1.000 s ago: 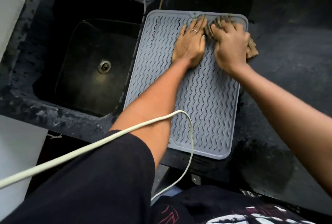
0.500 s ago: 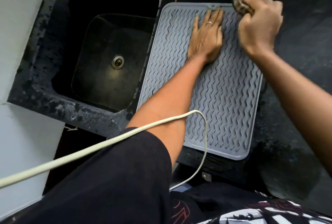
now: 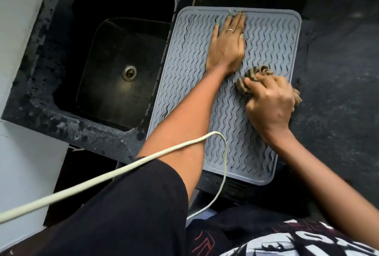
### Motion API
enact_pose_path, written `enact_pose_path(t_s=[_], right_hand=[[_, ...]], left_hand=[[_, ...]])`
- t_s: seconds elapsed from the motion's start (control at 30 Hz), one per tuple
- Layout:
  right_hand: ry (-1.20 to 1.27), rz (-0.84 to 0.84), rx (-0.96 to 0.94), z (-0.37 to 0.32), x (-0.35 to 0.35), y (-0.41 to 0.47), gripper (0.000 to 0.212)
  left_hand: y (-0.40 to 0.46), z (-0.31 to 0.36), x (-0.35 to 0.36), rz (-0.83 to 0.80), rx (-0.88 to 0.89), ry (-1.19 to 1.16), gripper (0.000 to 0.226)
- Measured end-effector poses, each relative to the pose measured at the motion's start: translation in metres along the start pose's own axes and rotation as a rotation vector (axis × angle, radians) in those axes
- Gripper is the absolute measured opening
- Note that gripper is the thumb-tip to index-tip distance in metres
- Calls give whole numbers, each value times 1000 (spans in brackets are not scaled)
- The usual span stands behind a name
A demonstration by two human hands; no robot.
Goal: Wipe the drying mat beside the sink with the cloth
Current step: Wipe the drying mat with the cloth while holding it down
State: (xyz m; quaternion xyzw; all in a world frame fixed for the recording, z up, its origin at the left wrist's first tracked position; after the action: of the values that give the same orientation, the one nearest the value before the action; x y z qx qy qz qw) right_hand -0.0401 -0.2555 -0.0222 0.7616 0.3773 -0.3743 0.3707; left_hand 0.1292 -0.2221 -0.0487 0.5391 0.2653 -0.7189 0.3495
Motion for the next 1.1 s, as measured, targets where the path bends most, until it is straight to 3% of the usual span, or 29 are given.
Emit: enact_pose_path(t_s=[0.1, 0.2, 0.3, 0.47, 0.67, 0.9, 1.1], right_hand=[[176, -34, 162, 0, -11, 17, 35], [360, 74, 341, 9, -21, 53, 45], [245, 90, 321, 19, -13, 93, 51], [-56, -128, 293, 36, 21, 130, 54], [-127, 27, 266, 29, 27, 105, 53], [-147, 188, 280, -17, 19, -6, 33], [-69, 117, 484, -27, -12, 15, 34]], left_hand=[[0, -1, 0, 6, -9, -8, 52], [0, 0, -1, -7, -9, 1, 52], [1, -2, -2, -9, -12, -6, 52], [0, 0, -2, -2, -6, -27, 52], [2, -3, 1, 22, 11, -53, 52], [5, -7, 9, 50, -7, -82, 55], [4, -4, 11, 50, 0, -74, 56]])
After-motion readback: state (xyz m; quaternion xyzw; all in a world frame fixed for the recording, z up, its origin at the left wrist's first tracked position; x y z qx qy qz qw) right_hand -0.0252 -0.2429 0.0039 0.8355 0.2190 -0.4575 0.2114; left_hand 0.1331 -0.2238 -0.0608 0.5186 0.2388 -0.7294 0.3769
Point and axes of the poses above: each hand's wrist, its own y-axis towards the middle knuckle, its own x-axis out of the palm, z = x × y, the point moved 1 cm from there along y, towards the middle knuckle, and after that the axes turned 3 degrees about y, right-handed, at the moved point
